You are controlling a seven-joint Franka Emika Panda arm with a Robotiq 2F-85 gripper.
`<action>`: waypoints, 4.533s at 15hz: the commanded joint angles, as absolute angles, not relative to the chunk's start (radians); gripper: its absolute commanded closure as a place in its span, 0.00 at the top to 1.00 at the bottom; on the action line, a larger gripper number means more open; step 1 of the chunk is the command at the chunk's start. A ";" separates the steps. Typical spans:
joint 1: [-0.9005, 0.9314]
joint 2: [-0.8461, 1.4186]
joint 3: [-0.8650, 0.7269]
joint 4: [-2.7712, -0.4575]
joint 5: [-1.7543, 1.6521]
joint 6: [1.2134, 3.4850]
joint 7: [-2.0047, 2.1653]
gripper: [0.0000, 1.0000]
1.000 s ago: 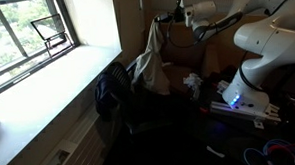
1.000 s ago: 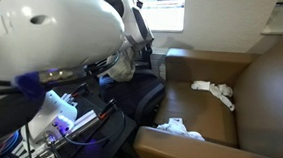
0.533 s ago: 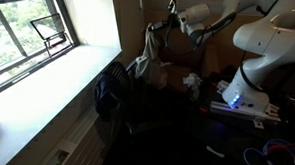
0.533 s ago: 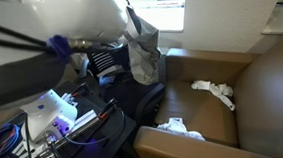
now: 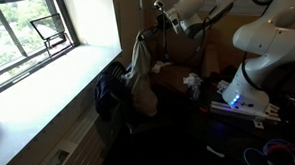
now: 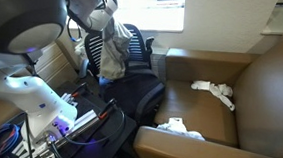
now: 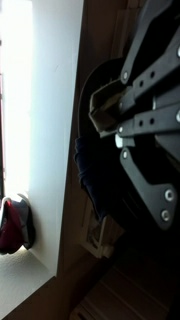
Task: Remove the t-shirt from the couch and put it on the armrest of the chair
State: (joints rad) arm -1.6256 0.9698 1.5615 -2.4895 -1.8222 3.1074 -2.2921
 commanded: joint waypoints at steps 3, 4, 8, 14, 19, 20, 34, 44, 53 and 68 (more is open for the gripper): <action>-1.546 0.843 1.586 -2.628 -1.715 3.123 -2.291 0.01; -1.506 0.859 1.538 -2.632 -1.690 3.164 -2.325 0.01; -1.460 0.802 1.526 -2.588 -1.739 3.189 -2.230 0.04; -1.297 0.859 1.518 -2.661 -1.587 3.124 -2.437 0.01; -1.062 0.963 1.518 -2.679 -1.407 3.081 -2.599 0.01; -1.008 1.004 1.495 -2.679 -1.373 3.064 -2.657 0.01; -0.434 1.218 0.849 -2.387 -1.993 3.326 -2.599 0.04; -0.411 0.969 1.035 -2.453 -2.012 3.168 -2.601 0.10; -0.201 0.833 0.961 -2.420 -1.921 3.173 -2.588 0.16; 0.399 0.375 0.608 -2.509 -1.833 3.322 -2.565 0.02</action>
State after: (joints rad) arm 0.3662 0.3808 0.6379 -2.5166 -1.8170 3.3093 -2.5890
